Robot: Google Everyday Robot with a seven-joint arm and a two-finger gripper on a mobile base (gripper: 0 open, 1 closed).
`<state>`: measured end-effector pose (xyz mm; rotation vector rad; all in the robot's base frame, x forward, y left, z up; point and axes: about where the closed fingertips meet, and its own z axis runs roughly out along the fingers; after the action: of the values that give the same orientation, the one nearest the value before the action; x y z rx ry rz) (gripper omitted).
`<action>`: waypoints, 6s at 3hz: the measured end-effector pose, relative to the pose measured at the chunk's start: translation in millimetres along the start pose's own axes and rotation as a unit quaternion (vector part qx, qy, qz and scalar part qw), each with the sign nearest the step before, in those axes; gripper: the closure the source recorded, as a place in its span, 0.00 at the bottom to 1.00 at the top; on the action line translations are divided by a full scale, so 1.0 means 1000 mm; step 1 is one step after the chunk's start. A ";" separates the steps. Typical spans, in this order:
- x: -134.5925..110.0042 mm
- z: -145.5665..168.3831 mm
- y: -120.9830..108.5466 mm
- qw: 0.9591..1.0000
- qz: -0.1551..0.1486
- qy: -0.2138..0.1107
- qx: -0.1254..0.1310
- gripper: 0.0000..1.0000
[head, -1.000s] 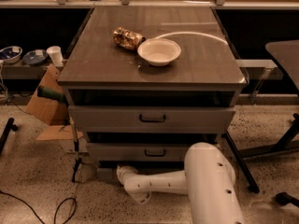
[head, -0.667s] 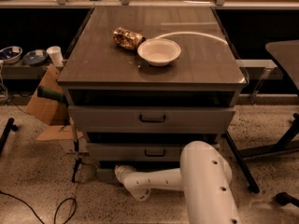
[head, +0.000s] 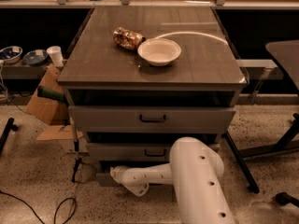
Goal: Open bottom drawer
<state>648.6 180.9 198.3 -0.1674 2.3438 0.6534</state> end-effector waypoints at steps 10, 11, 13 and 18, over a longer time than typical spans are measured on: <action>0.024 -0.041 0.038 0.980 -0.111 0.153 -0.056 1.00; 0.026 -0.036 0.038 0.985 -0.098 0.127 -0.065 1.00; 0.037 -0.019 0.038 0.991 -0.067 0.078 -0.080 1.00; 0.088 -0.024 0.032 0.975 -0.088 0.185 -0.082 1.00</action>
Offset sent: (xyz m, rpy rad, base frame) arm -0.0538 0.0097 0.0041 -0.0811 0.0898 0.2114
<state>559.2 201.8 169.2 -0.6131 2.5846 0.7809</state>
